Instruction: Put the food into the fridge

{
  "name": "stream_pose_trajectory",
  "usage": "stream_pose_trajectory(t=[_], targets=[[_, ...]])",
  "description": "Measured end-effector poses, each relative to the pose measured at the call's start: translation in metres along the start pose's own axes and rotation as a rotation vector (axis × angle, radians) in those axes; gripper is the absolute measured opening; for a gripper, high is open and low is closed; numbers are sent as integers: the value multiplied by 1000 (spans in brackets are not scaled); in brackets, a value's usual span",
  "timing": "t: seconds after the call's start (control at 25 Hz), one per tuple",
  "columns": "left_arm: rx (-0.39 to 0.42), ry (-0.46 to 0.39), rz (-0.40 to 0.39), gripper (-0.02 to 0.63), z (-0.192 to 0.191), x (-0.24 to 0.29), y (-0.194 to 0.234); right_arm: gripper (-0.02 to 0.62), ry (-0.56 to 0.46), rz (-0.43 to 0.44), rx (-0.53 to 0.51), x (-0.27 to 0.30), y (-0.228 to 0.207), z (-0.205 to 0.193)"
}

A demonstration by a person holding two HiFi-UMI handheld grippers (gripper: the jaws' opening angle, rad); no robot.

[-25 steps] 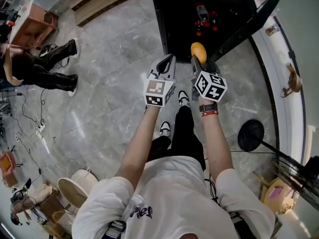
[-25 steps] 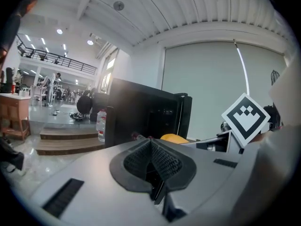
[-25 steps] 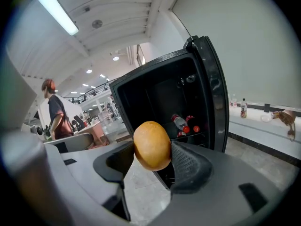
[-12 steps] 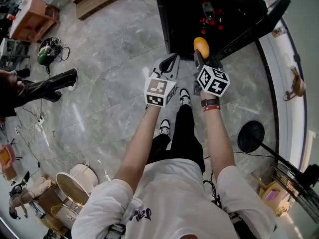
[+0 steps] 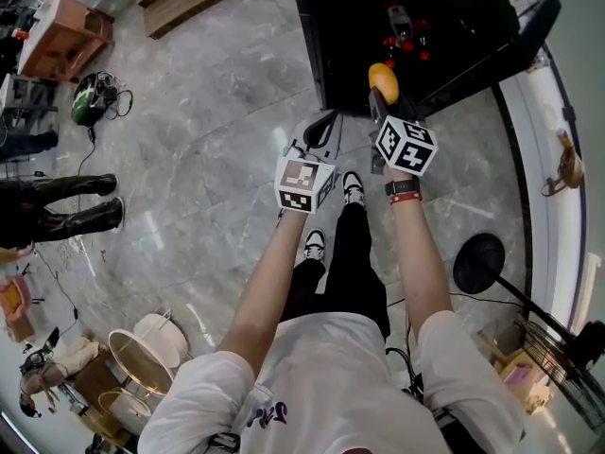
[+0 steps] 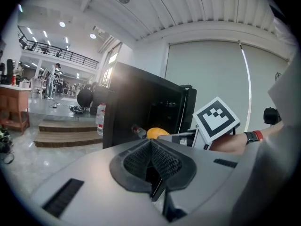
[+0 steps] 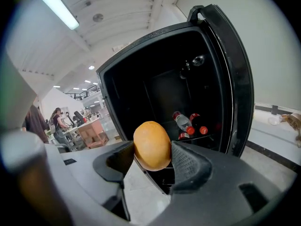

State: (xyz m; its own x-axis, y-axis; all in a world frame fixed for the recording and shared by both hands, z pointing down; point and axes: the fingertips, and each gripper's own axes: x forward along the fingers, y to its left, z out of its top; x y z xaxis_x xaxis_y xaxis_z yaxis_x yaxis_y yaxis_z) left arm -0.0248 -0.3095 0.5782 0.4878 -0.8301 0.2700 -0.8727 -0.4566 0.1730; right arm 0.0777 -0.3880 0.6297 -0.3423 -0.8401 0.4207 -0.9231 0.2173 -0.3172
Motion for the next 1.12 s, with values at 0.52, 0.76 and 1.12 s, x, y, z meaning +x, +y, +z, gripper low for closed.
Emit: stream_pose_trajectory(t=[0.52, 0.76, 1.12], targets=[[-1, -36, 2, 18, 9, 23, 24, 262, 9, 0, -50, 57, -6, 1], [11, -45, -1, 18, 10, 41, 37, 262, 7, -7, -62, 83, -10, -1], [2, -22, 2, 20, 4, 63, 54, 262, 11, -4, -85, 123, -9, -6]])
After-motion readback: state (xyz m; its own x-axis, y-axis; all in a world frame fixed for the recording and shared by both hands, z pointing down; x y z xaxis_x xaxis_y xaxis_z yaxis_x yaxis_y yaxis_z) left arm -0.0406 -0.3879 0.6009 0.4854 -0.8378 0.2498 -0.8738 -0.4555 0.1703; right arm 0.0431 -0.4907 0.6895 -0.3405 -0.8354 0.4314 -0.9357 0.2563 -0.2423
